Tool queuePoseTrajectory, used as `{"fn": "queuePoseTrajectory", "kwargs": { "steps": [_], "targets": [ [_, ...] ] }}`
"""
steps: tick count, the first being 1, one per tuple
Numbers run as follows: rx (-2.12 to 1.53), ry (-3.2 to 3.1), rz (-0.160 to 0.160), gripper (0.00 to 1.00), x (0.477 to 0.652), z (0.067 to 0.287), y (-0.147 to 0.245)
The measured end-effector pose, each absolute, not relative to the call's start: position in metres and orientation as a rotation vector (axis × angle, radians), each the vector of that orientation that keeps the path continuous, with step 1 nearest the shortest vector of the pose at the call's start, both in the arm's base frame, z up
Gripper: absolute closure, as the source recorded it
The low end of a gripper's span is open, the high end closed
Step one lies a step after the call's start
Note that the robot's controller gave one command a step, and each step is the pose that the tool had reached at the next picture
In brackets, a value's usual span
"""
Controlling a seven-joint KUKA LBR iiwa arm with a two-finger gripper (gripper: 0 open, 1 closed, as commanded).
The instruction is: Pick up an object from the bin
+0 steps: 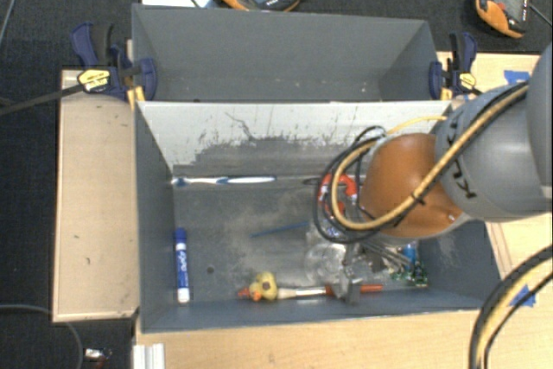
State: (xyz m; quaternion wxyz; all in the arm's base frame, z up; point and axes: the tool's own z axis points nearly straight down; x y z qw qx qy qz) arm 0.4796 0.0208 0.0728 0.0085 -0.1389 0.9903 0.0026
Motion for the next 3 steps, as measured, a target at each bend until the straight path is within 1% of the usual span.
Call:
{"fn": "queuePoseTrajectory", "kwargs": {
  "steps": [1, 2, 3],
  "targets": [
    [-1.031, 2.949, -0.007, 0.00, 0.486, 0.071, -0.120],
    [-0.536, 3.076, 0.016, 1.00, 0.478, 0.070, -0.014],
    [-0.533, 3.077, 0.013, 1.00, 0.478, 0.070, -0.016]
  ]
}}
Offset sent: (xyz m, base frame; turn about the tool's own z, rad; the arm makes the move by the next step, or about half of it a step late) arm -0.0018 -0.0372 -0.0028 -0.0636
